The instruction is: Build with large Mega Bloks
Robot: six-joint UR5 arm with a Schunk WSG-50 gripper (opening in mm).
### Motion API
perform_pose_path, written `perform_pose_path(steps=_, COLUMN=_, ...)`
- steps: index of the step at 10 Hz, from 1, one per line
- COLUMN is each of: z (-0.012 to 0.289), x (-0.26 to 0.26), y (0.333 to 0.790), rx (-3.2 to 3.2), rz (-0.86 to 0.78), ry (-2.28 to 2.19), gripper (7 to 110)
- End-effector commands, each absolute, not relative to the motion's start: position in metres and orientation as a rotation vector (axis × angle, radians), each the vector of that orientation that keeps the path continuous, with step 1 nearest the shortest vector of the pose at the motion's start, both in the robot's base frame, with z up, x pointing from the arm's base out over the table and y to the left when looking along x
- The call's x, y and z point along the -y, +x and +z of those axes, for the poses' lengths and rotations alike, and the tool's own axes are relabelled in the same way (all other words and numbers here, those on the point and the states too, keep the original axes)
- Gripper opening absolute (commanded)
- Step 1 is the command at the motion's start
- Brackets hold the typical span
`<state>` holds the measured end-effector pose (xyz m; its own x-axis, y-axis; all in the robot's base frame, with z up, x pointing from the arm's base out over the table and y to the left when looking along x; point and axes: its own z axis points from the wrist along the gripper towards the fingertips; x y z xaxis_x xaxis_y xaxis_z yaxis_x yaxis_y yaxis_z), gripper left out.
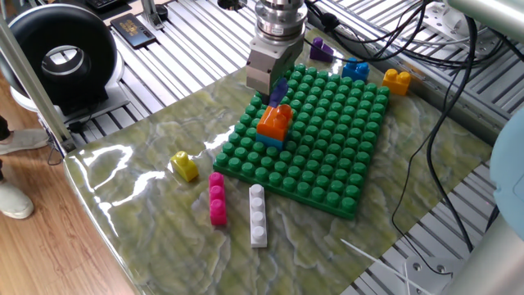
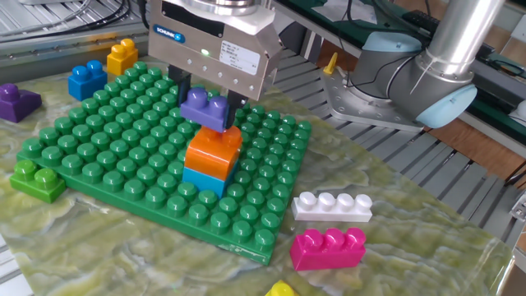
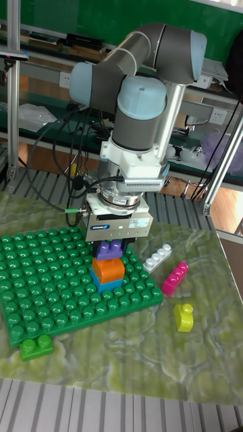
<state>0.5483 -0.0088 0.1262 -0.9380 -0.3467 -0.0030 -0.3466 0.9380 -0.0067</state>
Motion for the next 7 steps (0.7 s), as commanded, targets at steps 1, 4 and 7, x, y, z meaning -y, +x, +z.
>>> perform_pose_path(steps=1, z=0.127, x=0.016, y=0.535, rx=-3.094, rz=-0.043, ry=-0.558, gripper=7)
perform_pose_path(steps=4, z=0.125, x=0.012, y=0.527, rx=-3.078, rz=0.002, ry=-0.572, gripper=7)
perform_pose_path(steps=7, z=0.124, x=0.003, y=0.540, rx=-3.052, rz=0.020, ry=-0.589, gripper=7)
